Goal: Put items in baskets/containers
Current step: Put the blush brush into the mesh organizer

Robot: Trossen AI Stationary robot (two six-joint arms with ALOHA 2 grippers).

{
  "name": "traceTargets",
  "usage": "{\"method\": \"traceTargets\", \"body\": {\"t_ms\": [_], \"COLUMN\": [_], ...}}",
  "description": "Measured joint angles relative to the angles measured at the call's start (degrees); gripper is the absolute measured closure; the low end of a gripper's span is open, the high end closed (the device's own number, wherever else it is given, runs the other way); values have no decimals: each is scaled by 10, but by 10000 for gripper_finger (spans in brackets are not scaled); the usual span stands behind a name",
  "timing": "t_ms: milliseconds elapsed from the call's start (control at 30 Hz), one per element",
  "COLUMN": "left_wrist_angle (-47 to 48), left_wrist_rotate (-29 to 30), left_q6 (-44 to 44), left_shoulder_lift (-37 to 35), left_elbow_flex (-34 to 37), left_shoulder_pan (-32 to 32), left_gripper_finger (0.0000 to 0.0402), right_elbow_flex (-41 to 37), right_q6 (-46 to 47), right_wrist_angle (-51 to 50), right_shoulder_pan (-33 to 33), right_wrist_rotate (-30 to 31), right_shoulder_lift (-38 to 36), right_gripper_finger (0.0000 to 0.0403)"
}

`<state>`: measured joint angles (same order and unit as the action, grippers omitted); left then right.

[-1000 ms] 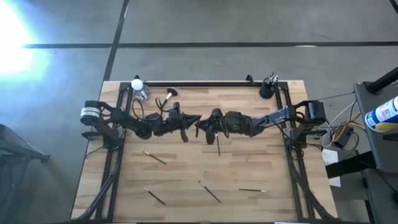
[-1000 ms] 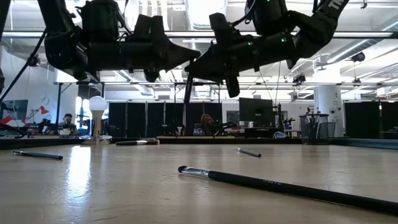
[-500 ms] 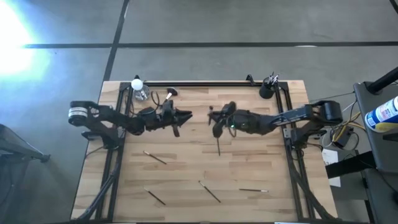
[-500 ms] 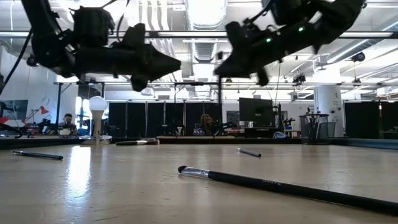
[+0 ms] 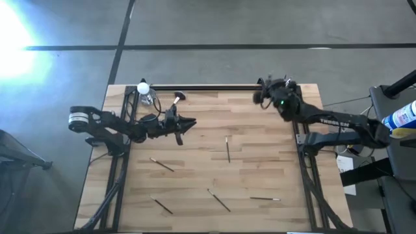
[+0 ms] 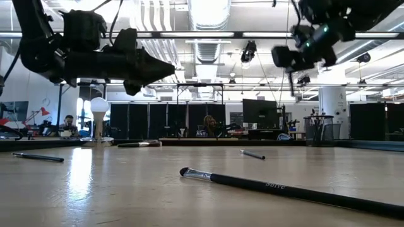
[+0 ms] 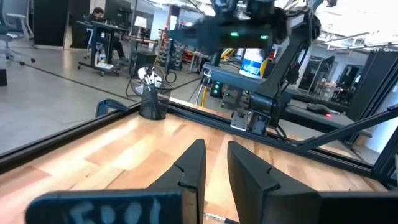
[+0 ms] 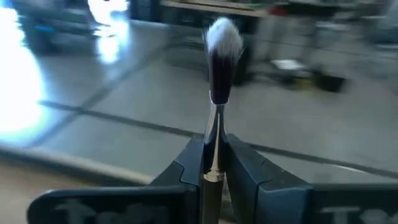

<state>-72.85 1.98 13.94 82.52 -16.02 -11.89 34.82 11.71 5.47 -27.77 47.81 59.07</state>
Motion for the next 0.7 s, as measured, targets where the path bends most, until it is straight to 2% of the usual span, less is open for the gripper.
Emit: {"method": "traceTargets", "body": {"t_ms": [167, 300, 400, 700], "left_wrist_angle": [-1, 0, 1, 6], "left_wrist_rotate": [0, 0, 0, 0], "left_q6": [-1, -1, -1, -1], "left_shoulder_lift": [0, 0, 0, 0], "left_elbow_flex": [1, 1, 1, 4], "left_shoulder_pan": [0, 0, 0, 0], "left_gripper_finger": [342, 342, 342, 342], "right_elbow_flex": [-6, -13, -14, -21], "right_q6": [-16, -11, -27, 27], "right_wrist_angle": [-2, 19, 61, 101], "right_shoulder_pan": [-121, -183, -191, -200], "right_wrist_rotate": [4, 2, 19, 18], "right_shoulder_lift": [18, 57, 94, 213], "right_gripper_finger": [365, 365, 365, 365]}}
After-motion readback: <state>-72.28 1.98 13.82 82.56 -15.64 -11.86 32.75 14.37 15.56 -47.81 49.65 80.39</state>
